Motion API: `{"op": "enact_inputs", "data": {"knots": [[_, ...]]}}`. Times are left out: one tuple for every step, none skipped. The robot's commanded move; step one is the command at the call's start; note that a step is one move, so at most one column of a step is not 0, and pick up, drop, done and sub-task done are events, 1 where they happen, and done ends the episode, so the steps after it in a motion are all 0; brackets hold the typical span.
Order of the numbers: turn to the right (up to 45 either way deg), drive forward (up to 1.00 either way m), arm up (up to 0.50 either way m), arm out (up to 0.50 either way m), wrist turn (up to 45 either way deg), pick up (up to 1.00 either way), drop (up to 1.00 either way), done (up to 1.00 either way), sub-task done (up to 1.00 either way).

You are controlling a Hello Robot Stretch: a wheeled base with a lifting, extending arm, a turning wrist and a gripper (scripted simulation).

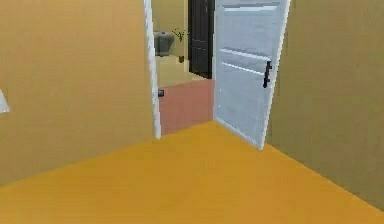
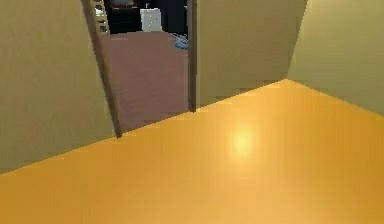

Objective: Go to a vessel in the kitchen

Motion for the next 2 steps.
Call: {"op": "enact_inputs", "data": {"knots": [[0.0,1.0,0.0,0.0,0.0,0.0,0.0,0.0,0.0],[0.0,1.0,0.0,0.0,0.0,0.0,0.0,0.0,0.0]]}}
